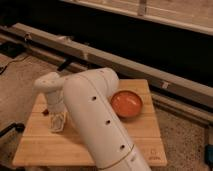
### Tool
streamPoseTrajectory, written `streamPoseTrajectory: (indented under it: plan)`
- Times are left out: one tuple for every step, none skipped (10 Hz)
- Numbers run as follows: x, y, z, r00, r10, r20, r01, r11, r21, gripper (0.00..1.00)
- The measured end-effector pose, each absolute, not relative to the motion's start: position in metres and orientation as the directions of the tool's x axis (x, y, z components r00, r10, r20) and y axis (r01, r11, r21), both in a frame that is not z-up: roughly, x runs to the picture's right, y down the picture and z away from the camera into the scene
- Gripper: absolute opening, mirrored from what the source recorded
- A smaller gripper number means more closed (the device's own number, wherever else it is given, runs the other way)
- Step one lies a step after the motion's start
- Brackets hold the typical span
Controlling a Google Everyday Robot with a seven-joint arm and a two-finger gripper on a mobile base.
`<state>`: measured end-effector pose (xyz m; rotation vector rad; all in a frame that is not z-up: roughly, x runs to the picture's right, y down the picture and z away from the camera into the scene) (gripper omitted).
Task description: Wipe the white sponge on the table
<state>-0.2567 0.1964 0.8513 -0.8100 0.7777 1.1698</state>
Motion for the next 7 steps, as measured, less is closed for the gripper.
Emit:
streamPoseTrajectory:
  plan:
    - [-0.2554, 0.1961, 0.8516, 0.209, 0.469, -0.858, -0.973, 0.189, -0.134, 0.0]
    - [-0.2535, 0.1962, 0.8522, 0.204, 0.469, -0.859, -0.974, 0.184, -0.131, 0.0]
    - [-0.2533, 0.1961, 0.8523, 0.204, 0.469, -0.859, -0.974, 0.185, -0.13, 0.0]
    - [-0.2535, 0.1959, 0.8523, 0.204, 0.469, -0.859, -0.974, 0.185, -0.13, 0.0]
    - [-0.2534, 0.1959, 0.8524, 0.204, 0.469, -0.859, -0.974, 0.184, -0.13, 0.0]
    - [-0.2535, 0.1957, 0.8523, 0.204, 0.469, -0.859, -0.974, 0.185, -0.13, 0.0]
    - [-0.2532, 0.1957, 0.8524, 0.203, 0.469, -0.859, -0.974, 0.184, -0.13, 0.0]
